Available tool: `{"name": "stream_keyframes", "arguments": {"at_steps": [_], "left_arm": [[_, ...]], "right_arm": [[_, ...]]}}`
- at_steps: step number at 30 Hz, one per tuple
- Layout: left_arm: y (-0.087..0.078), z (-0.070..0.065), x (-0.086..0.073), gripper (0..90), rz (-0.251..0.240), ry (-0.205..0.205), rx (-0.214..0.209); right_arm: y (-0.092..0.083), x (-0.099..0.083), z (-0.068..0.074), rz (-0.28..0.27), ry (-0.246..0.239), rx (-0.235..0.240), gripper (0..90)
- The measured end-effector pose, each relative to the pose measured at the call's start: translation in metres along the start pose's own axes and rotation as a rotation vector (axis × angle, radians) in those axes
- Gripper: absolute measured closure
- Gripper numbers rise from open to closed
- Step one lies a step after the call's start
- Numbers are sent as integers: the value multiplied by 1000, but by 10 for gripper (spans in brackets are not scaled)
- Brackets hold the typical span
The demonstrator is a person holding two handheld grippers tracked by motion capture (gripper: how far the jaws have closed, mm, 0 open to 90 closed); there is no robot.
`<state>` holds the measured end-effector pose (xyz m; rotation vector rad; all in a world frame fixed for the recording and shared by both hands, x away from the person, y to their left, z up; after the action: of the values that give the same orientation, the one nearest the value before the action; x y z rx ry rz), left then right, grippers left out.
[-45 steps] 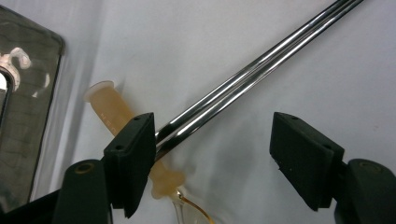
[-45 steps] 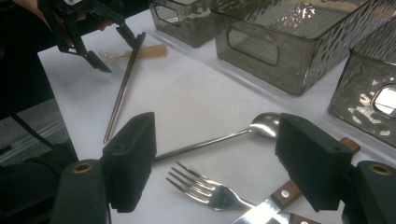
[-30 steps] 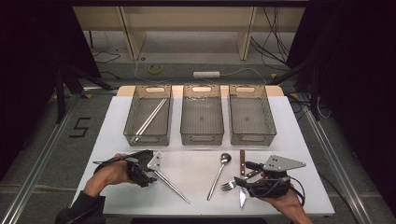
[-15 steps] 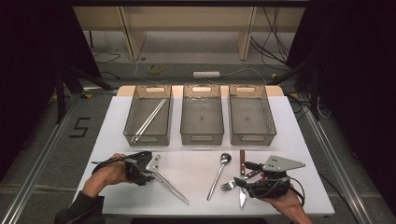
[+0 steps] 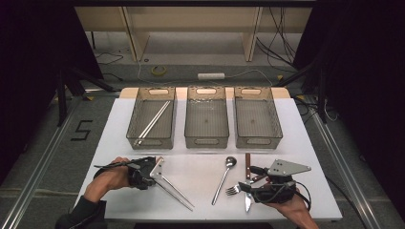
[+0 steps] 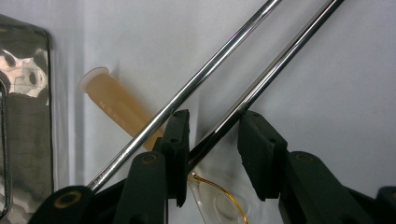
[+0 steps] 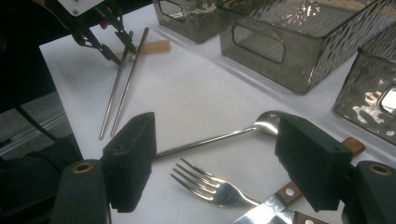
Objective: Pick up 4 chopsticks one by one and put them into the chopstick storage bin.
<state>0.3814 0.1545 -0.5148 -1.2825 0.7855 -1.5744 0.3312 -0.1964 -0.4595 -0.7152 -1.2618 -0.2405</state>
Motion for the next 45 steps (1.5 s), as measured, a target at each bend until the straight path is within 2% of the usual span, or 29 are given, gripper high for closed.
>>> {"name": "stream_keyframes", "arguments": {"at_steps": [9, 23, 45], "left_arm": [[1, -2, -1, 689, 8, 25, -16], [0, -4, -2, 758, -3, 103, -15], [1, -4, -2, 824, -3, 125, -34]], "right_arm": [[1, -1, 1, 6, -2, 4, 301], [2, -2, 2, 17, -6, 11, 304], [3, -2, 3, 19, -2, 17, 304]]}}
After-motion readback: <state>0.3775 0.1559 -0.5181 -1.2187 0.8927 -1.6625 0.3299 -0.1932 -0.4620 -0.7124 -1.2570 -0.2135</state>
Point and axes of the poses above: each handheld gripper's, and its own axes: y roughly forward along the jaws, x roughly out of its top, z roughly to its left, the point moved 6 cm from there along y, roughly forward along the jaws, and after that the axes turned 10 degrees about -z, right-handed, at the moved point
